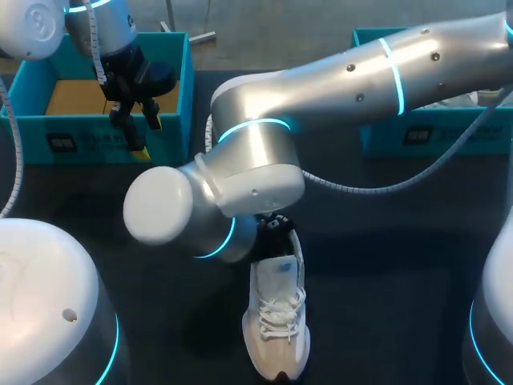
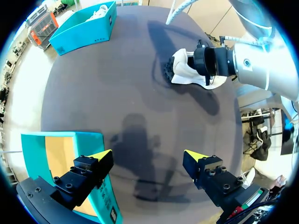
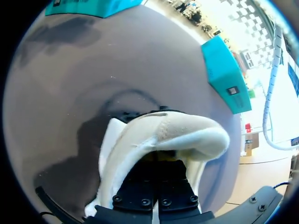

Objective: Take the shoe out of the shoebox, open the shoe tongue, remove and reinsert the insole, then place the shoe into the shoebox

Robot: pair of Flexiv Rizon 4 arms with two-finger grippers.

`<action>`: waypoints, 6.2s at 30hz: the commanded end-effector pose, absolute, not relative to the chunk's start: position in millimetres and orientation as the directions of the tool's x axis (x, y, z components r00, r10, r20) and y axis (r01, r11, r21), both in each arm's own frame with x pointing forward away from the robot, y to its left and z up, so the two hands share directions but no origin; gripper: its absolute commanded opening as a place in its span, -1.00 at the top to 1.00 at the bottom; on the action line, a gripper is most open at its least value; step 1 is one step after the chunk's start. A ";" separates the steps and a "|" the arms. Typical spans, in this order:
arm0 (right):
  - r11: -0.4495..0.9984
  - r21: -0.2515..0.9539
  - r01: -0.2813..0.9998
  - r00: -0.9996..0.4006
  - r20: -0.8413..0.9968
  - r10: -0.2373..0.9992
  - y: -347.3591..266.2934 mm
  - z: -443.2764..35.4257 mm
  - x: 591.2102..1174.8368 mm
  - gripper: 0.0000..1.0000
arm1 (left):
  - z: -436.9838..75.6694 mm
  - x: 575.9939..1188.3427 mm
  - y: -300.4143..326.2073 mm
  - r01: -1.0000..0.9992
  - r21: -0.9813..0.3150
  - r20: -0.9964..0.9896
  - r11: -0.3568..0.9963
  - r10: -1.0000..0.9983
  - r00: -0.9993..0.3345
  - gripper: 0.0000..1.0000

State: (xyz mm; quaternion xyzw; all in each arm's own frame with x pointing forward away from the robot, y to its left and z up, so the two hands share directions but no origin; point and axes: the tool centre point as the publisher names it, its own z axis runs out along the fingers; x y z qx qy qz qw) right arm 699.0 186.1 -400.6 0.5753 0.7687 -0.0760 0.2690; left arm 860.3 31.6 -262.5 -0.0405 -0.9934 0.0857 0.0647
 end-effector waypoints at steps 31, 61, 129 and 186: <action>-0.266 0.241 0.934 0.300 -0.118 0.947 177.5 -345.7 662.2 1.00 | -263.0 860.0 31.8 0.070 -0.175 0.121 0.982 0.092 -0.988 -1.00; -0.060 -0.026 0.998 0.059 -0.049 0.997 197.7 -358.2 642.3 0.61 | -263.0 860.0 31.8 0.070 -0.175 0.121 0.982 0.092 -0.988 -1.00; 0.008 0.026 1.000 -0.010 0.068 0.998 193.4 -298.2 556.9 -1.00 | -263.0 860.0 31.8 0.070 -0.175 0.121 0.982 0.092 -0.988 -1.00; 0.043 0.059 0.997 -0.044 0.025 0.999 210.2 -343.7 626.1 0.31 | -263.0 860.0 31.8 0.070 -0.175 0.121 0.982 0.092 -0.988 -1.00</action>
